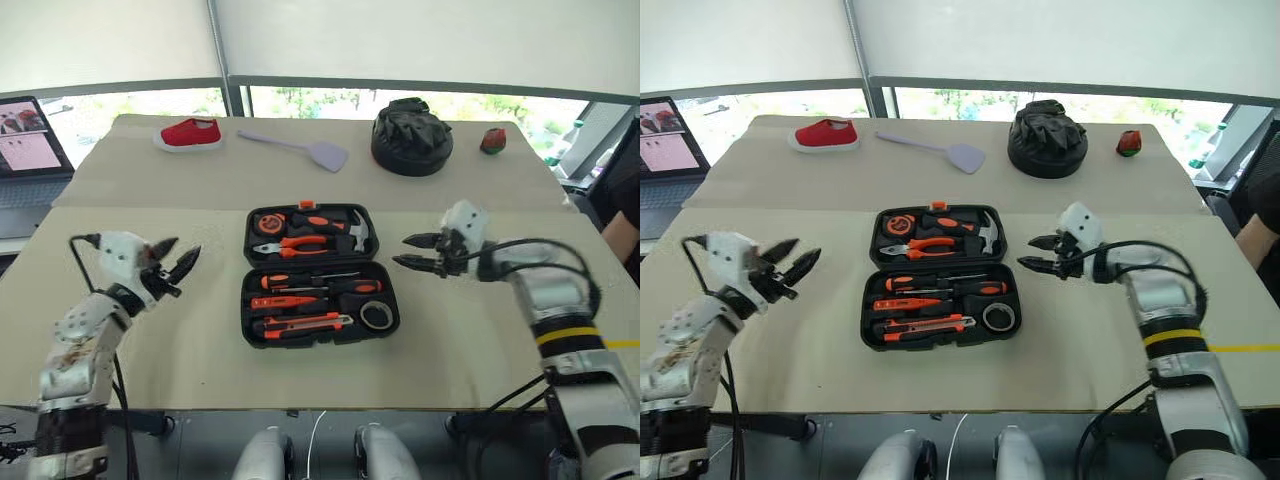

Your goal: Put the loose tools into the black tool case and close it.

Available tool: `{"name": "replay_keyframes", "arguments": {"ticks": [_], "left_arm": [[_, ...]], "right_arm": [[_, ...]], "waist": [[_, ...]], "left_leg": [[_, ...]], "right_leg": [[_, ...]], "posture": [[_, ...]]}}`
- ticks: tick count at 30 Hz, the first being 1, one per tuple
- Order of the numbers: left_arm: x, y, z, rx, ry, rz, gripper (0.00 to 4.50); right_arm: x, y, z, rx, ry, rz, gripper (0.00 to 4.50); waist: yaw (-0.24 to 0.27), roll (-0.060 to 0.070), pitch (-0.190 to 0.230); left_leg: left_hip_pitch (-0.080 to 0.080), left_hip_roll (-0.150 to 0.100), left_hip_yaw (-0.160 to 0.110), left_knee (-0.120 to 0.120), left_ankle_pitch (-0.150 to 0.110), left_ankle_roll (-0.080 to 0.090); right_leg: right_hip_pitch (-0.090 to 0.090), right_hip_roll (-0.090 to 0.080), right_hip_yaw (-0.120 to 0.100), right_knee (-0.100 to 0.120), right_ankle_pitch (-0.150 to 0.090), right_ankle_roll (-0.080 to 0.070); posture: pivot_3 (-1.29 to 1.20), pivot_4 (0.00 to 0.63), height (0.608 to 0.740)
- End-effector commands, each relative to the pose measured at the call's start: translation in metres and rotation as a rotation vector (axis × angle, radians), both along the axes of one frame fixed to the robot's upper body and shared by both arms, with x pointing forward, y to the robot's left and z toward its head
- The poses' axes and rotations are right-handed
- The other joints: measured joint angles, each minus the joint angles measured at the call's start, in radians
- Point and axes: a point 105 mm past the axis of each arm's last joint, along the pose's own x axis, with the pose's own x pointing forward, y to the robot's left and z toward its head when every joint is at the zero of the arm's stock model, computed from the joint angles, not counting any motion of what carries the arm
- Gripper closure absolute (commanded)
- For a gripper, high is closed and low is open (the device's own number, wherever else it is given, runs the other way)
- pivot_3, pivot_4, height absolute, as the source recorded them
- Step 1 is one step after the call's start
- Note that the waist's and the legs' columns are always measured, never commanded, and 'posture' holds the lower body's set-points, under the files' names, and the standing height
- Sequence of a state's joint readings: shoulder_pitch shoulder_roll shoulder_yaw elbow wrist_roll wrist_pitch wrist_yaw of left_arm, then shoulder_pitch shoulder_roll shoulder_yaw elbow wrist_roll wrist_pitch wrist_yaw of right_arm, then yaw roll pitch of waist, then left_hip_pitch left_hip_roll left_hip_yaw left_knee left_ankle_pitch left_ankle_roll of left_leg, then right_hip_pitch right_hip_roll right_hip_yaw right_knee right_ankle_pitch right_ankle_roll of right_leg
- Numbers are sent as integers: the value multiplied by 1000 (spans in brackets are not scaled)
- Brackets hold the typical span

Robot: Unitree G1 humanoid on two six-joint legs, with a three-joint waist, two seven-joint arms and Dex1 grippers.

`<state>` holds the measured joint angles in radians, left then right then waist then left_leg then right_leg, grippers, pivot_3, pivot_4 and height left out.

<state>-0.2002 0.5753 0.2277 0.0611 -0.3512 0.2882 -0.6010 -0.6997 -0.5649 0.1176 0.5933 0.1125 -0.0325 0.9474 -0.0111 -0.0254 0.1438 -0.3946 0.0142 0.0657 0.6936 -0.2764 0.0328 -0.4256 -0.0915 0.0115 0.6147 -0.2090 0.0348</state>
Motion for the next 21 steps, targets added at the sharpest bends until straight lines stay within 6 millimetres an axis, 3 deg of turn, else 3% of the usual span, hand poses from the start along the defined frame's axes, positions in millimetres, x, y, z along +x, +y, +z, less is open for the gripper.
{"name": "replay_keyframes", "arguments": {"ticks": [1,3,4,7,10,21], "left_arm": [[9,-16,-4,28,37,-48,3648],[13,-32,-2,10,8,-115,4343],[15,-42,0,-14,-8,-157,4481],[17,-57,-10,17,38,-220,4481],[16,-68,-15,63,66,-304,4481],[-14,-68,-18,91,124,-430,4481]], "right_arm": [[10,10,8,-56,-129,19,3567],[13,18,3,-38,-118,30,4211],[15,20,1,-48,-128,28,4436],[16,26,-4,-31,-95,42,4436],[-1,41,-15,-41,-24,167,4436],[-51,58,-17,-22,112,303,4436]], "waist": [[-3,0,0],[-4,0,0],[-5,0,0],[-5,0,0],[-5,0,0],[-5,0,0]], "left_leg": [[-1,0,0,0,0,0],[-1,0,0,0,0,0],[-1,0,0,0,0,0],[0,1,-1,0,-1,1],[1,1,-1,0,-1,1],[0,2,-2,0,-3,5]], "right_leg": [[0,0,0,0,0,0],[0,0,0,0,1,1],[0,0,0,-1,1,1],[1,-1,0,-1,1,1],[2,-1,0,-1,1,1],[1,-1,0,2,1,1]], "posture": [[0,150,740],[0,150,740],[0,150,740],[0,150,740],[0,150,740],[0,150,740]]}}
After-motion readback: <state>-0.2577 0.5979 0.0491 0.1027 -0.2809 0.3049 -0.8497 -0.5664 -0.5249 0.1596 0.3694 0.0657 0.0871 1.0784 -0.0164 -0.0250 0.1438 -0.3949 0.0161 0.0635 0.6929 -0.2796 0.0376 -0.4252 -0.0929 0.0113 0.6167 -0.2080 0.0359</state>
